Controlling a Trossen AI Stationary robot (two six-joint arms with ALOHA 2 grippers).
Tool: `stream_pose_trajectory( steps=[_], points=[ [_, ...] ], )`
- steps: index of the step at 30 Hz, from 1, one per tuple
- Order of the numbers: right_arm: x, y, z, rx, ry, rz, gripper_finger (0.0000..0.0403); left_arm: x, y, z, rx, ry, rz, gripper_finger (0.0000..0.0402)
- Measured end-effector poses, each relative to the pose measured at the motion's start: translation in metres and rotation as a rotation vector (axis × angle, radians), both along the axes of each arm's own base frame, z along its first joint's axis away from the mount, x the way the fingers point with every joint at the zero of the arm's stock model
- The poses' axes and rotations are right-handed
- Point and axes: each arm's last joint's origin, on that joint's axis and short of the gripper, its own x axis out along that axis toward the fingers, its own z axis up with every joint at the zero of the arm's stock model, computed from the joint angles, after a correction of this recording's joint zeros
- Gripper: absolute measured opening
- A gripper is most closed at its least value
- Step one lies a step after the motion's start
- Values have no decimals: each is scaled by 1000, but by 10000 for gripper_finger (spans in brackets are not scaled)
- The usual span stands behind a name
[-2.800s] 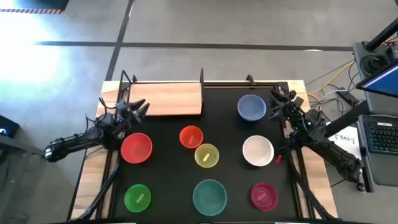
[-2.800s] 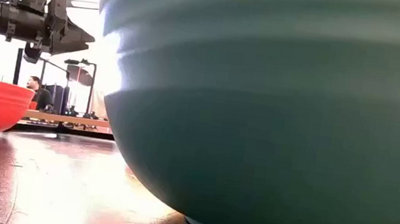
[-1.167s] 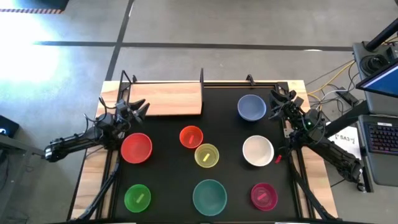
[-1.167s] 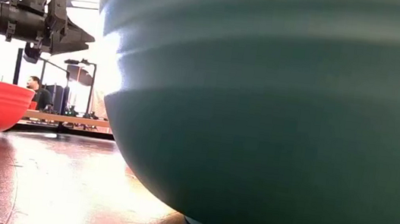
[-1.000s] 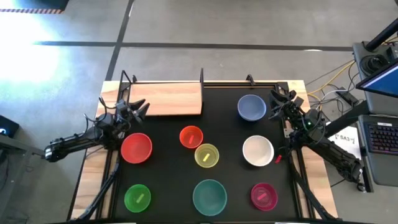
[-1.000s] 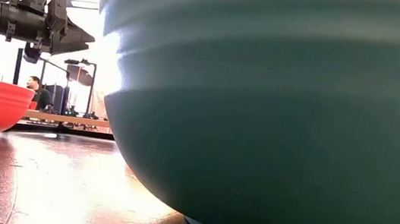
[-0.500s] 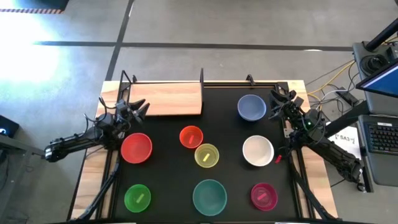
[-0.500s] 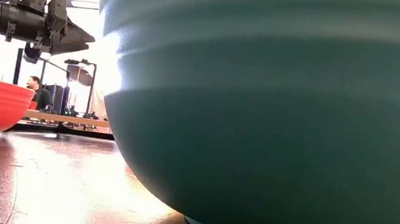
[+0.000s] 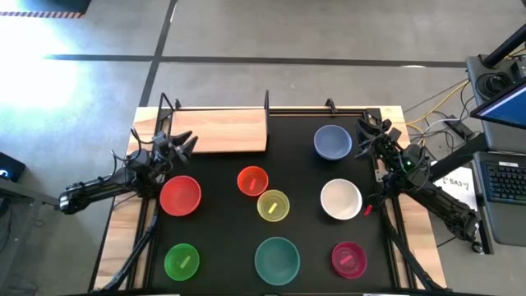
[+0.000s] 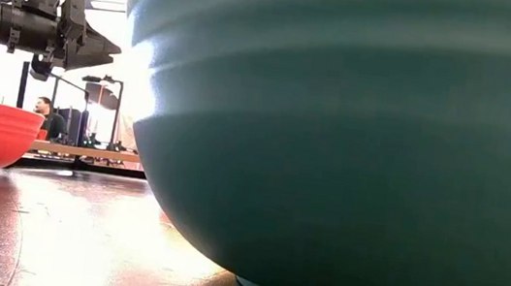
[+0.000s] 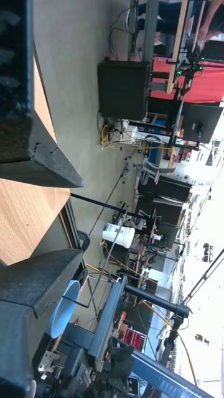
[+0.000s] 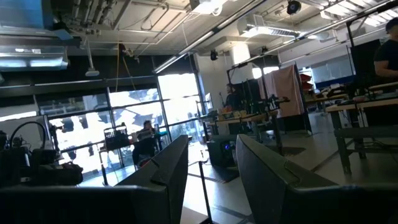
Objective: Place and stack bowls onto a shelf
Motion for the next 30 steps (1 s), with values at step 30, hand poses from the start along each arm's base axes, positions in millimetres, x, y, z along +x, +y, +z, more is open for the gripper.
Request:
stream_pose_trajectory(
  steps=[30],
  points=[
    [10, -8, 15, 223, -34, 58, 125, 0, 0, 0, 0, 0, 0, 155]
  ],
)
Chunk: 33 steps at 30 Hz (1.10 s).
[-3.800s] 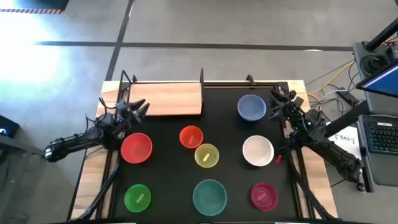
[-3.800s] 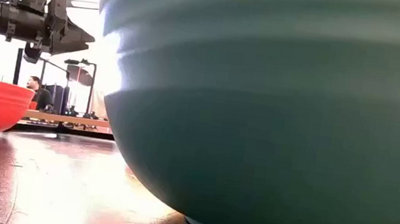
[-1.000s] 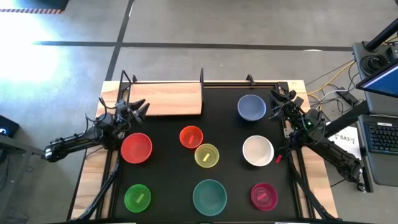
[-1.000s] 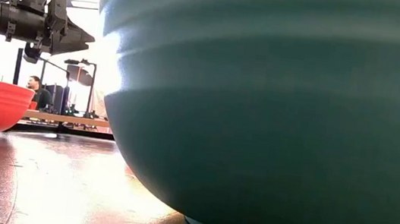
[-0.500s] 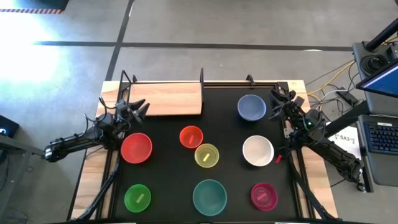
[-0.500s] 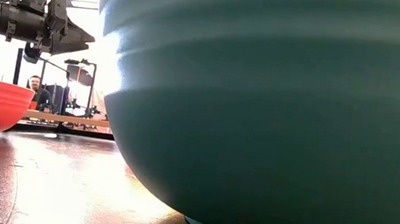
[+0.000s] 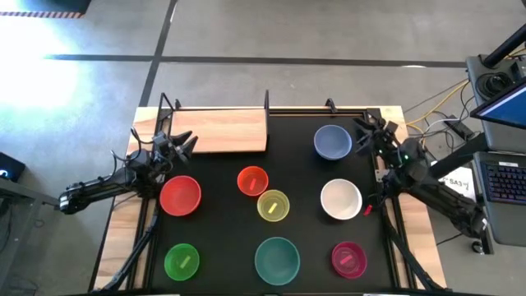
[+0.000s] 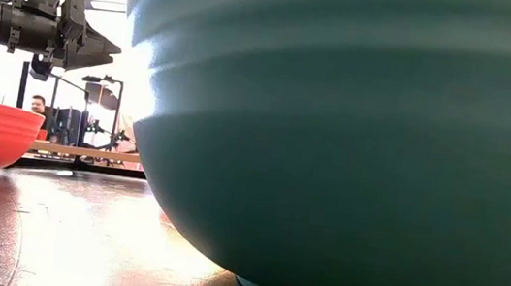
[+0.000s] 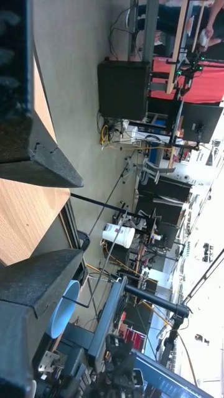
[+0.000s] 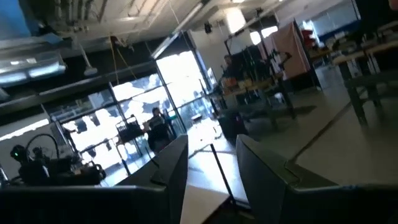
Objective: Place and stack bowls onto a shelf
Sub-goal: Put the blue bowl on the shelf
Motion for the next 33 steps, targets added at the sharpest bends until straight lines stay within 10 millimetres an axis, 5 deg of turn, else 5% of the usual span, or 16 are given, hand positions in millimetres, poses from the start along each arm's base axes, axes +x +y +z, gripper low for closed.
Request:
stream_pose_trajectory(
  steps=[14, 21, 33],
  points=[
    [41, -37, 18, 579, 470, -14, 125, 0, 0, 0, 0, 0, 0, 155],
    [52, -46, 23, 725, 631, -26, 125, 0, 0, 0, 0, 0, 0, 155],
    [71, -45, -4, 871, 795, 95, 125, 0, 0, 0, 0, 0, -1, 155]
  ],
)
